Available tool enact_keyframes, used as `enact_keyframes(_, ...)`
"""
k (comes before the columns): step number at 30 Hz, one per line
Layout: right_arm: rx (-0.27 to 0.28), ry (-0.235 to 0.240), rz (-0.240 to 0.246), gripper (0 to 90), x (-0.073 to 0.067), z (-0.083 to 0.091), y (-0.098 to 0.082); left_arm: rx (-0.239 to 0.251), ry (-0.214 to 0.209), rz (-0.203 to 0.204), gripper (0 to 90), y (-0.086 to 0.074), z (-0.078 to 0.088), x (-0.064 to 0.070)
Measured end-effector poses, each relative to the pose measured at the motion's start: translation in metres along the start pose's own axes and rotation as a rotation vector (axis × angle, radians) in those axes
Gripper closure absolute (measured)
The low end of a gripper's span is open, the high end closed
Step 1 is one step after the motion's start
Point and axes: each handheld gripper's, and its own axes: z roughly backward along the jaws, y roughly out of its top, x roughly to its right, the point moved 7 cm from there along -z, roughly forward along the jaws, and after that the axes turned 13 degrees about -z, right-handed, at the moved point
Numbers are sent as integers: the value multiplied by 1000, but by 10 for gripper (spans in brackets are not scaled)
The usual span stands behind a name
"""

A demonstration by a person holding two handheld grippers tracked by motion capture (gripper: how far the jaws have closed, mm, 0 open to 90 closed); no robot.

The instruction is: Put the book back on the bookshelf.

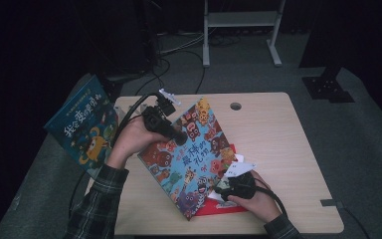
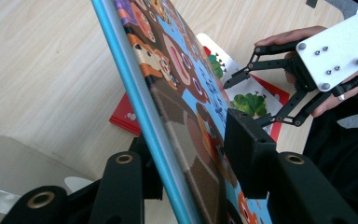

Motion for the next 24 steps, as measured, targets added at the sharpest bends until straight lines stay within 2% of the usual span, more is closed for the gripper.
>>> enact_keyframes(6,-1,11,-1,320,1,1,-1,-28,-43,36,653,6,4,2)
enact_keyframes(11,-7,30,-11,315,2,2,-2,-39,-68,11,697,13,11,7)
enact_keyframes(17,-10,39,-55,304,8,3,-4,-57,-74,-9,726,19,16,14)
enact_keyframes(24,-9,24,-76,307,14,6,-5,-100,-54,-29,762,23,24,19)
